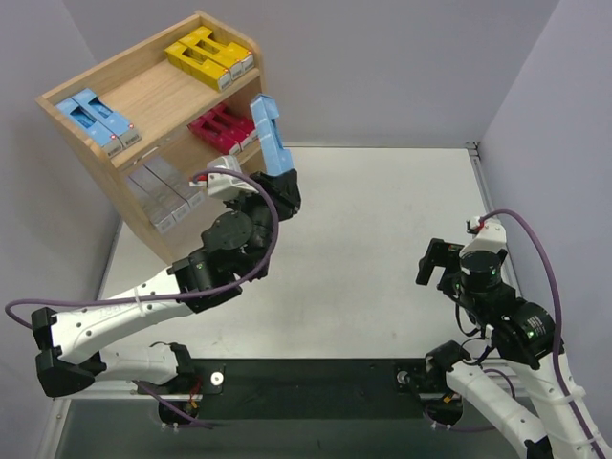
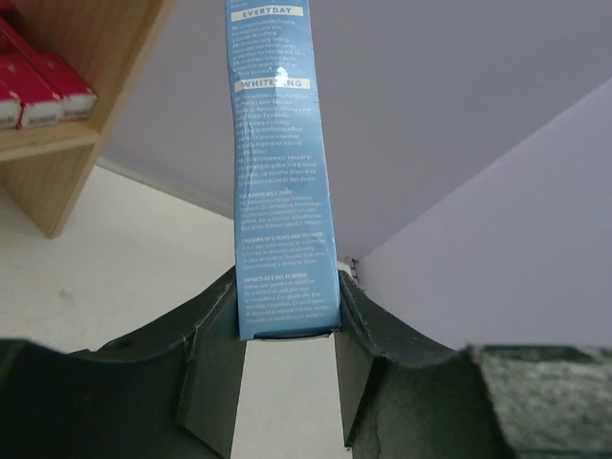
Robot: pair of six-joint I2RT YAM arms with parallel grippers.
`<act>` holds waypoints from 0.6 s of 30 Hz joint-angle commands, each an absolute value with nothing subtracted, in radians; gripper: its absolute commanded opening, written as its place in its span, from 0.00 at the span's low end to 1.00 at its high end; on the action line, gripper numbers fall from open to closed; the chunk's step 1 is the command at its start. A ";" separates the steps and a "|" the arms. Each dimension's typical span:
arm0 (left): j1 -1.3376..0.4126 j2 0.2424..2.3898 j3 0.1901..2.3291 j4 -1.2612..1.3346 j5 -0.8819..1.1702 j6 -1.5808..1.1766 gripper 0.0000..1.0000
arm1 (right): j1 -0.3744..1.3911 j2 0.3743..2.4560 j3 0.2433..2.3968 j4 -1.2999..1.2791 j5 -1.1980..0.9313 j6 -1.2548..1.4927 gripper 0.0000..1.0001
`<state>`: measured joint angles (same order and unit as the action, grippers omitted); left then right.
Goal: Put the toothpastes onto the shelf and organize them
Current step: Place the toothpaste on the shelf.
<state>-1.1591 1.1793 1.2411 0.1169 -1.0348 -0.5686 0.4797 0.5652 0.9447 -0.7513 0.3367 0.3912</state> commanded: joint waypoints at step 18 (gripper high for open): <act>-1.005 1.218 1.554 0.354 -1.329 -0.317 0.37 | 0.491 0.526 0.927 -0.724 0.321 0.377 0.96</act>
